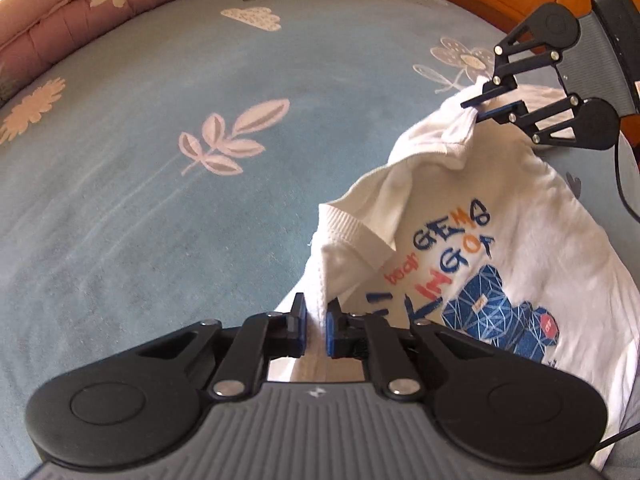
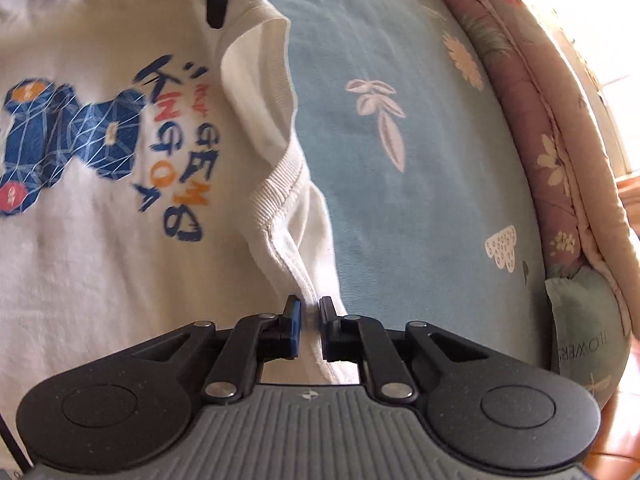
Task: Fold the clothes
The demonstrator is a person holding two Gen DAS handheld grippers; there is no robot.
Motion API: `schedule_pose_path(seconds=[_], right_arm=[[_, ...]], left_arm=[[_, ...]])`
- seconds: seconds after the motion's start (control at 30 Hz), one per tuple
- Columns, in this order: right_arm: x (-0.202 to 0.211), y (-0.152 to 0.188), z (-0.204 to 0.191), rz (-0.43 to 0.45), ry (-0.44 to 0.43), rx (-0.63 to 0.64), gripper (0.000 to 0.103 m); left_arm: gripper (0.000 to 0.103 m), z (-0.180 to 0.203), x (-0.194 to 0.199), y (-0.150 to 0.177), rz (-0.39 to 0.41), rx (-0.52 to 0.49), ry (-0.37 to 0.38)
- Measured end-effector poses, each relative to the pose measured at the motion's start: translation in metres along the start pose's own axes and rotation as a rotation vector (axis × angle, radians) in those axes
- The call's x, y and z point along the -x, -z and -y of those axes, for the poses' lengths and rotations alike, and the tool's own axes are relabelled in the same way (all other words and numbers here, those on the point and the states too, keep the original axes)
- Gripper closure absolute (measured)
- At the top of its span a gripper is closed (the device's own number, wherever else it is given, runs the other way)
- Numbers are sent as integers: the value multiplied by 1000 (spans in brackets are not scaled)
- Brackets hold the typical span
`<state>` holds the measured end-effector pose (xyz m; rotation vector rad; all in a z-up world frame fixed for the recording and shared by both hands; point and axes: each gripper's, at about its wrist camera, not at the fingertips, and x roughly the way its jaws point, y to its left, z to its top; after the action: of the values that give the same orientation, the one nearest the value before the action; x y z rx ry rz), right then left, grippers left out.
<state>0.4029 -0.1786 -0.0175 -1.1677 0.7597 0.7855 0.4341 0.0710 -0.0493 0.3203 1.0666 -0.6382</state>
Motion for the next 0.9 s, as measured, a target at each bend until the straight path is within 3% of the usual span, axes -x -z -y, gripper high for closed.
schedule_pose_path(seconds=[0.27, 0.33, 0.4, 0.5, 0.6, 0.73, 0.83, 0.9], right_arm=[[-36, -6, 55, 25, 43, -204, 92], [-45, -3, 66, 32, 34, -274, 99], [-56, -1, 73, 27, 27, -330, 99], [-73, 1, 79, 8, 22, -400, 98], [-83, 0, 75, -10, 101, -416, 93], [-58, 4, 76, 67, 32, -547, 83], [-46, 6, 63, 75, -27, -613, 80], [-49, 9, 52, 46, -38, -670, 80]], left_arm=[[97, -42, -20, -34, 55, 13, -94], [97, -49, -27, -39, 60, 13, -107], [100, -55, -34, -43, 63, 9, -126], [99, -66, -49, -49, 48, 48, -170], [95, -81, -51, -48, 47, 148, -200], [95, -66, -27, -42, 101, 162, -154], [85, -51, -23, -29, 94, 245, -22], [84, -40, -32, -18, 67, 267, 17]])
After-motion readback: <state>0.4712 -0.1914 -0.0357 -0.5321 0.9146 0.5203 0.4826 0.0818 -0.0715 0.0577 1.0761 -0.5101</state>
